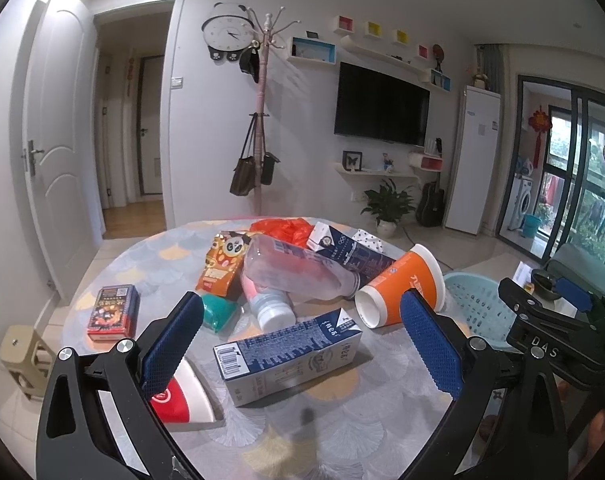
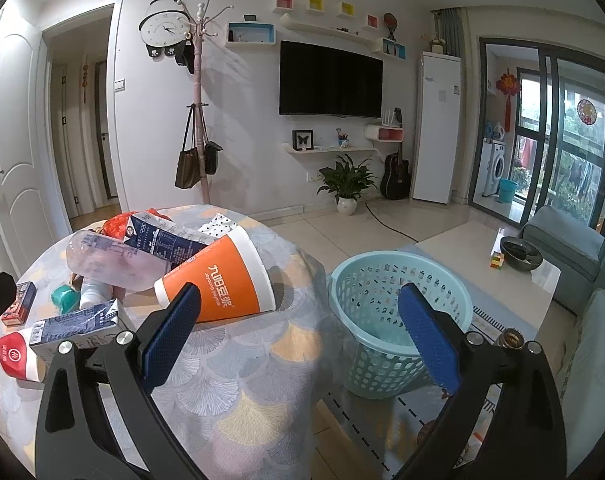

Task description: Collect trash

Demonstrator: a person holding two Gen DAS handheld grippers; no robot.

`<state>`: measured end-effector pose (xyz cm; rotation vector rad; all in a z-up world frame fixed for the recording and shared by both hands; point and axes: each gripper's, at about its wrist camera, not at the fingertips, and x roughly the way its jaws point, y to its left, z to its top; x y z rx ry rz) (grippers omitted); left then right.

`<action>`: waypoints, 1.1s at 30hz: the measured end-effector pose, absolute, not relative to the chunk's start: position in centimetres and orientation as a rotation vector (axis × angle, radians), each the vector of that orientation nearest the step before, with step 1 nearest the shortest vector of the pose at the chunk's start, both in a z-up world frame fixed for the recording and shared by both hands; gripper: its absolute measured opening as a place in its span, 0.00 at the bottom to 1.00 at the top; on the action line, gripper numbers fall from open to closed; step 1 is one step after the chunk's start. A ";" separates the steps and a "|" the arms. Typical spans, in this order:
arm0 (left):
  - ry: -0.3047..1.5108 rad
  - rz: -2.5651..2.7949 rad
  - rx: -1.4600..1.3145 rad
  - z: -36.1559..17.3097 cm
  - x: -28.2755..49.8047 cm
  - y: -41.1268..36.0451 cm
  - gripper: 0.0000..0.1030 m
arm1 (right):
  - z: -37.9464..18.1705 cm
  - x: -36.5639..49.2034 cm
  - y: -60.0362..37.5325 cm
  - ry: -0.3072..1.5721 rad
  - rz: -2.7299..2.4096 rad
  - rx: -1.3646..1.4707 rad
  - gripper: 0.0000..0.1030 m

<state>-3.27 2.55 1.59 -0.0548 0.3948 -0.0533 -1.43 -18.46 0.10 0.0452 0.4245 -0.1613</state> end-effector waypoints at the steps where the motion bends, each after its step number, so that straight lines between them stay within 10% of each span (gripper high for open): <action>1: 0.395 -0.054 -0.056 1.6 -3.3 2.6 0.93 | 0.1 -1.4 -18.5 0.425 -0.160 0.046 0.91; 22: 0.382 -0.030 -0.068 1.9 -3.6 3.8 0.93 | -0.3 -1.2 -18.0 0.438 -0.145 0.051 0.91; 33: 0.388 0.162 -0.137 2.8 -5.2 13.1 0.93 | 0.0 -0.1 -15.8 0.463 -0.056 0.015 0.61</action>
